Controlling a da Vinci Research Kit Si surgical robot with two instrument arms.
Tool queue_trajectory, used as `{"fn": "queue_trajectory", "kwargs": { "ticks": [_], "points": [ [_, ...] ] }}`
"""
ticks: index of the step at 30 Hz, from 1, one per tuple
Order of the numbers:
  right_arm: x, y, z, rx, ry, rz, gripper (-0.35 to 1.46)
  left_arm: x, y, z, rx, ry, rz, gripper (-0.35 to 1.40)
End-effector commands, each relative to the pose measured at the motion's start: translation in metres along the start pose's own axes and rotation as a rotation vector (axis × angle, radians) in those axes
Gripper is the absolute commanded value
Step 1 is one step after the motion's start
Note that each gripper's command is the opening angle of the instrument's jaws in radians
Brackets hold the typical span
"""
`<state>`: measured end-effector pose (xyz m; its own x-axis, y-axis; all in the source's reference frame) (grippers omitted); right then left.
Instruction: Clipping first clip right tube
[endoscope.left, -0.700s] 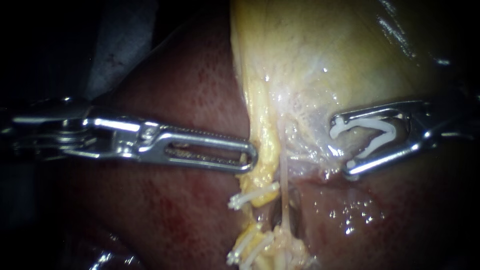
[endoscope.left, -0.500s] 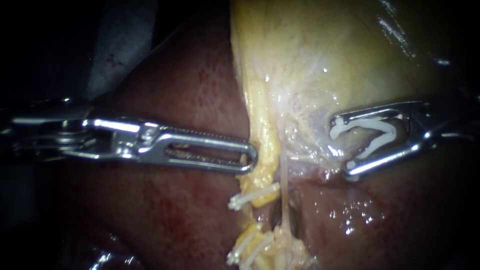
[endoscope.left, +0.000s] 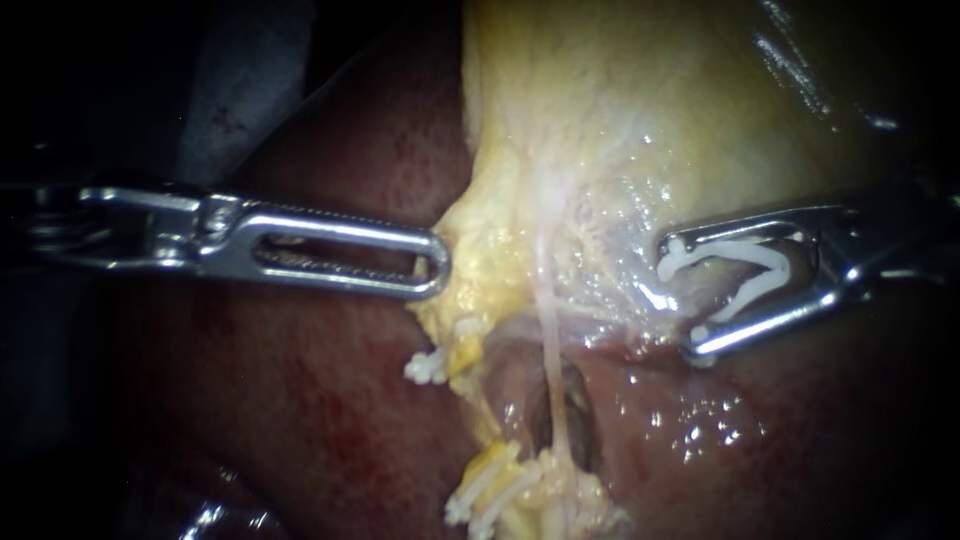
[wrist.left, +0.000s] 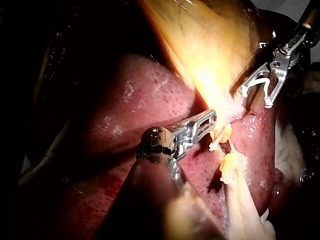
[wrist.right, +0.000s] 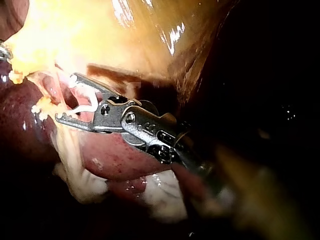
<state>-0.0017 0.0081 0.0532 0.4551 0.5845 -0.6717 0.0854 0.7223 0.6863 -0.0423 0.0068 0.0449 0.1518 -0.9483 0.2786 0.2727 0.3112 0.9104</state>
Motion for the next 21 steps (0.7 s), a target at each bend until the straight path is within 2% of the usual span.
{"fn": "queue_trajectory", "kwargs": {
  "ticks": [1,9,16,21],
  "points": [
    [-0.0002,-0.0002,0.0003,0.006,-0.003,-0.001,0.53,0.0,0.0,0.0,0.0,-0.001,0.0,-0.35],
    [-0.0023,-0.0014,0.0037,0.056,-0.024,-0.006,0.51,0.0,0.0,0.0,0.0,-0.001,0.0,-0.35],
    [-0.0054,-0.0016,0.0069,0.09,-0.043,0.02,0.51,0.0001,-0.0001,0.0,0.0,-0.001,0.0,-0.35],
    [-0.0076,-0.0011,0.0085,0.096,-0.051,0.032,0.51,0.0002,-0.0003,0.0001,-0.001,-0.001,0.0,-0.35]
  ]
}}
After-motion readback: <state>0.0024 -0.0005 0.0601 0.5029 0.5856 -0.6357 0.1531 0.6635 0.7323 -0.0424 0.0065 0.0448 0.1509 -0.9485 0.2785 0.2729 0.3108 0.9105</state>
